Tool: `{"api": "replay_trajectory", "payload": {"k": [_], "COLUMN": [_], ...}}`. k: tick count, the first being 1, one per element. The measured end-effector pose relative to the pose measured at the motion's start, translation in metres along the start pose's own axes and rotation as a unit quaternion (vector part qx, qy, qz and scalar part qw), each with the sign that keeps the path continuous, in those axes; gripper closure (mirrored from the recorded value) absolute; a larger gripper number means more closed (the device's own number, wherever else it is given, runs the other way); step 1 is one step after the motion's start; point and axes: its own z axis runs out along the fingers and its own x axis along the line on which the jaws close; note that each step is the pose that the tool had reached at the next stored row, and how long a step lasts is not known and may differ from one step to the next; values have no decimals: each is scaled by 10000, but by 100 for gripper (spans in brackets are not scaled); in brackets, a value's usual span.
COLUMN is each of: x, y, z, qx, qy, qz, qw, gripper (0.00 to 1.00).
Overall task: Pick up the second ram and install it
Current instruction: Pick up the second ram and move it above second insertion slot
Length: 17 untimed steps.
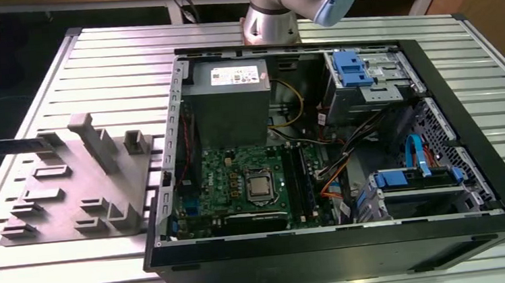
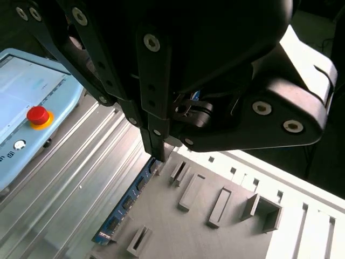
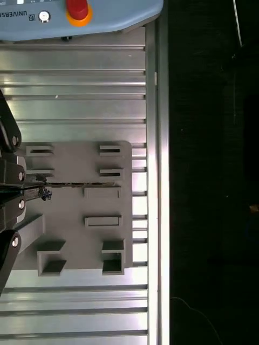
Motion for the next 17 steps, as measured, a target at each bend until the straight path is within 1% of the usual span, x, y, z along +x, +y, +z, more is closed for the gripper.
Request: {"api": "replay_trajectory", "payload": {"k": [6,11,13,17], "x": [-5,-8,-8,-9], "y": [3,6,6,6], "z": [-153,-259,-279,-280], "qx": [6,11,13,13], "qy": [-21,-41,-48,-48], "qz": [3,4,4,4], "qw": [10000,10000,10000,10000], "gripper": [92,92,92,92]}}
